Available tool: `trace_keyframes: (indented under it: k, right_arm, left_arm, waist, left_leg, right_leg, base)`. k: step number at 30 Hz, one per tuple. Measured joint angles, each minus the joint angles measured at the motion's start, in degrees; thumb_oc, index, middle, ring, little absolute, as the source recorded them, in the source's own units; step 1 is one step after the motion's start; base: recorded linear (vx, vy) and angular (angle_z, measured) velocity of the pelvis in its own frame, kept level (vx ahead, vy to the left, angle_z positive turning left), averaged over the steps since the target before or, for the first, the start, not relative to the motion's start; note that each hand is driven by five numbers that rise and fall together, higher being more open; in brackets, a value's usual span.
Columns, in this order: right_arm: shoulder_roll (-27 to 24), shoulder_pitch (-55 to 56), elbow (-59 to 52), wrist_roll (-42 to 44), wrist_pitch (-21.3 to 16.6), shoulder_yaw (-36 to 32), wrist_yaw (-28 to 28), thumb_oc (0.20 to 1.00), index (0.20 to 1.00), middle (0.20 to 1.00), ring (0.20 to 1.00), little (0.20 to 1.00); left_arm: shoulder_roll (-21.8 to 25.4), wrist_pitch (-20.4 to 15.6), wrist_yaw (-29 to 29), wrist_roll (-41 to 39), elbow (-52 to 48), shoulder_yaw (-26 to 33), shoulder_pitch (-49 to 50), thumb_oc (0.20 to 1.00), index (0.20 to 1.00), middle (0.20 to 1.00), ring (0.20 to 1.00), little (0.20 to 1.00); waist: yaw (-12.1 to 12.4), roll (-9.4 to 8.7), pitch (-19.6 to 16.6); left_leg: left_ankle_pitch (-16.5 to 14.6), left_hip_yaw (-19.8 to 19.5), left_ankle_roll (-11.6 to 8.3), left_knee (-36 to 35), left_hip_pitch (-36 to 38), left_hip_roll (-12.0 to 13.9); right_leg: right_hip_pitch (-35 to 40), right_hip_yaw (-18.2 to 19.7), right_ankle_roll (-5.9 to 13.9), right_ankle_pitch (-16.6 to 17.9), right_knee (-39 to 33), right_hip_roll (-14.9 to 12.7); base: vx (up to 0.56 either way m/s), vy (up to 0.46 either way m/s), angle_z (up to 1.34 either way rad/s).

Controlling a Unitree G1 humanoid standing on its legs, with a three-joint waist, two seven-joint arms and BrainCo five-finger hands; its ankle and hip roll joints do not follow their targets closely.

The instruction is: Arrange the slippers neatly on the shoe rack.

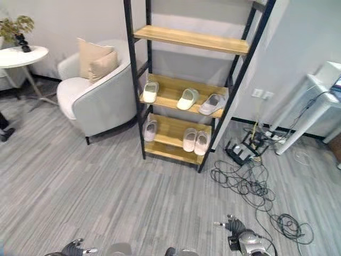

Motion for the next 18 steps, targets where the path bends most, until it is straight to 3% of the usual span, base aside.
trace_keyframes:
  k: [1, 2, 3, 4, 5, 8, 9, 10, 11, 12, 13, 14, 16, 18]
  right_arm:
    - [-1.26, -0.24, -4.88, -0.72, -2.18, 3.83, -0.07, 1.000, 1.000, 1.000, 1.000, 1.000]
    - [-0.51, 1.06, -5.29, -0.34, -2.48, -5.86, -3.17, 1.000, 1.000, 1.000, 1.000, 1.000]
    - [-0.13, 1.41, 0.24, -0.22, -0.25, -6.84, -4.44, 1.000, 1.000, 1.000, 1.000, 1.000]
    - [2.70, 1.49, 0.15, 0.14, 0.74, -6.12, -4.73, 1.000, 1.000, 1.000, 1.000, 1.000]
    - [6.18, 0.06, -0.15, 0.60, 0.47, -5.91, -4.70, 1.000, 1.000, 1.000, 1.000, 1.000]
    - [10.62, -0.69, -0.55, 1.34, 1.67, -4.52, -3.93, 1.000, 1.000, 1.000, 1.000, 1.000]
    - [6.02, -1.46, -5.80, 2.12, 2.39, -3.52, -2.03, 1.000, 1.000, 1.000, 1.000, 1.000]
    - [1.69, -3.68, -6.30, 2.54, 1.12, -3.38, -1.48, 1.000, 1.000, 1.000, 1.000, 1.000]
    - [-1.25, -5.61, 0.72, 4.03, 0.81, -6.78, -1.54, 1.000, 1.000, 1.000, 1.000, 1.000]
    - [-2.21, -5.73, 6.92, 4.70, 2.31, -7.64, -1.56, 1.000, 1.000, 1.000, 1.000, 1.000]
    - [-1.31, -5.29, 8.64, 5.23, 3.18, -8.07, -1.43, 1.000, 1.000, 1.000, 1.000, 1.000]
    - [-1.17, -5.49, 7.66, 5.68, 3.13, -8.20, -1.03, 1.000, 1.000, 1.000, 1.000, 1.000]
    - [-0.78, -2.77, 4.64, 5.98, 2.99, -8.37, -0.98, 1.000, 1.000, 1.000, 1.000, 1.000]
    - [0.56, -2.05, 4.77, 5.96, 3.11, -8.41, -1.00, 1.000, 1.000, 1.000, 1.000, 1.000]
  left_arm:
    - [0.35, -1.17, -1.58, 1.36, 1.86, 10.87, 6.65, 1.000, 1.000, 1.000, 1.000, 1.000]
    - [-4.31, -0.34, 0.89, 0.09, -13.88, 18.09, 17.02, 1.000, 1.000, 1.000, 1.000, 1.000]
    - [-6.43, 1.69, -0.08, 0.72, -13.00, 5.15, 16.17, 1.000, 1.000, 1.000, 1.000, 1.000]
    - [-9.93, 0.34, 0.45, 1.26, -9.61, 3.47, 13.45, 1.000, 1.000, 1.000, 1.000, 1.000]
    - [-11.71, 1.00, 1.02, 1.19, -5.30, 3.46, 9.41, 1.000, 1.000, 1.000, 1.000, 1.000]
    - [-9.37, 3.06, 2.82, 1.02, 0.84, 1.26, -1.68, 1.000, 1.000, 1.000, 1.000, 1.000]
    - [-3.37, 2.74, 1.64, 1.72, -2.71, -0.76, -3.77, 1.000, 1.000, 1.000, 1.000, 1.000]
    - [-3.07, 3.70, 1.97, 1.34, -1.41, -0.65, -5.49, 1.000, 1.000, 1.000, 1.000, 1.000]
    - [-3.93, 3.77, 2.24, 1.12, -1.69, -1.21, -6.29, 1.000, 1.000, 1.000, 1.000, 1.000]
    - [-3.19, 2.53, 2.42, 0.75, -2.78, -1.32, -7.55, 1.000, 1.000, 1.000, 1.000, 1.000]
    - [-3.37, 2.34, 2.41, -0.39, -3.04, -1.83, -8.43, 1.000, 1.000, 1.000, 1.000, 1.000]
    - [-4.21, 2.99, 2.15, -0.41, -2.66, -1.79, -7.66, 1.000, 1.000, 1.000, 1.000, 1.000]
    - [-6.80, 2.91, 2.28, -0.35, -2.94, -1.18, -7.19, 1.000, 1.000, 1.000, 1.000, 1.000]
    - [-7.02, 2.73, 2.27, -0.21, -2.89, -1.24, -7.58, 1.000, 1.000, 1.000, 1.000, 1.000]
  waist:
    - [-2.98, -3.01, -4.32]
    - [0.16, -3.03, 2.91]
    - [0.35, 2.06, 1.05]
    - [3.37, 2.13, 1.14]
    - [3.35, 1.52, 2.01]
    - [2.98, -1.92, 2.81]
    - [2.05, -5.73, 1.24]
    - [1.21, -4.42, 2.88]
    - [1.38, -2.51, 2.83]
    - [1.75, -2.01, 2.78]
    - [1.01, -2.45, 4.02]
    - [0.21, -1.02, 5.44]
    - [-0.80, -0.43, 8.06]
    - [-1.59, -0.31, 9.39]
  left_leg:
    - [-7.10, 5.73, 8.79, 14.80, -13.36, -4.85]
    - [-7.23, 5.60, 8.79, 20.72, -10.37, -6.98]
    - [-8.07, 2.24, 8.29, 22.11, -12.16, -5.25]
    - [-8.79, 1.40, 7.58, 16.94, -9.53, -5.53]
    - [-6.52, 2.20, 7.48, 13.12, -7.84, -4.55]
    - [-3.65, 4.04, 8.24, 7.71, -1.96, -6.17]
    - [-5.76, 5.95, 11.93, 9.15, -1.70, -10.59]
    - [-7.40, 6.33, 13.70, 14.43, -3.04, -10.36]
    - [-8.94, 6.61, 13.63, 14.71, -3.37, -10.57]
    - [-8.38, 6.33, 14.15, 11.62, -3.19, -10.89]
    - [-7.09, 5.15, 14.70, 5.92, -2.31, -11.01]
    - [-0.40, 2.90, 14.84, 2.12, -0.97, -10.67]
    - [0.18, 2.95, 14.28, -1.69, 1.81, -12.08]
    - [0.62, 1.67, 13.60, -4.04, 3.90, -13.05]
  right_leg:
    - [-18.89, 12.70, 5.87, -13.36, 31.55, -2.06]
    - [-14.52, 21.28, 2.32, -17.75, 30.87, -0.87]
    - [-11.73, 17.98, 4.87, -16.18, 23.81, 0.23]
    - [-11.18, 14.17, 2.47, -14.01, 18.17, -3.22]
    - [-9.73, 8.89, 3.17, -12.49, 15.03, -5.95]
    - [-3.93, 5.98, 4.38, -9.34, 12.24, -10.79]
    - [-3.62, 5.63, 9.54, -2.96, 12.03, -14.40]
    - [-4.46, 6.12, 11.01, -5.18, 17.30, -15.31]
    - [-7.45, 6.25, 10.53, -2.03, 22.60, -16.01]
    - [-10.16, 6.44, 10.55, 0.17, 24.37, -15.78]
    - [-12.93, 6.60, 10.03, -0.95, 23.83, -12.85]
    - [-11.82, 5.18, 9.24, -1.70, 17.11, -9.86]
    - [-9.78, 4.37, 8.90, -0.79, 3.98, -9.68]
    - [-9.37, 4.29, 9.20, 4.36, -7.62, -9.88]
  base:
    - [0.25, 0.348, -0.63]
    - [0.21, 0.319, -0.14]
    - [0.18, 0.280, -0.97]
    - [0.19, 0.300, -0.51]
    - [0.15, 0.214, -0.87]
    - [0.18, 0.232, -0.20]
    - [0.22, 0.335, -0.30]
    - [0.13, 0.194, -0.41]
    - [0.15, 0.145, 0.00]
    - [0.08, 0.038, 0.01]
    - [0.18, -0.075, 0.00]
    - [0.12, -0.093, -0.10]
    - [0.20, -0.159, -0.02]
    - [0.25, -0.199, 0.47]
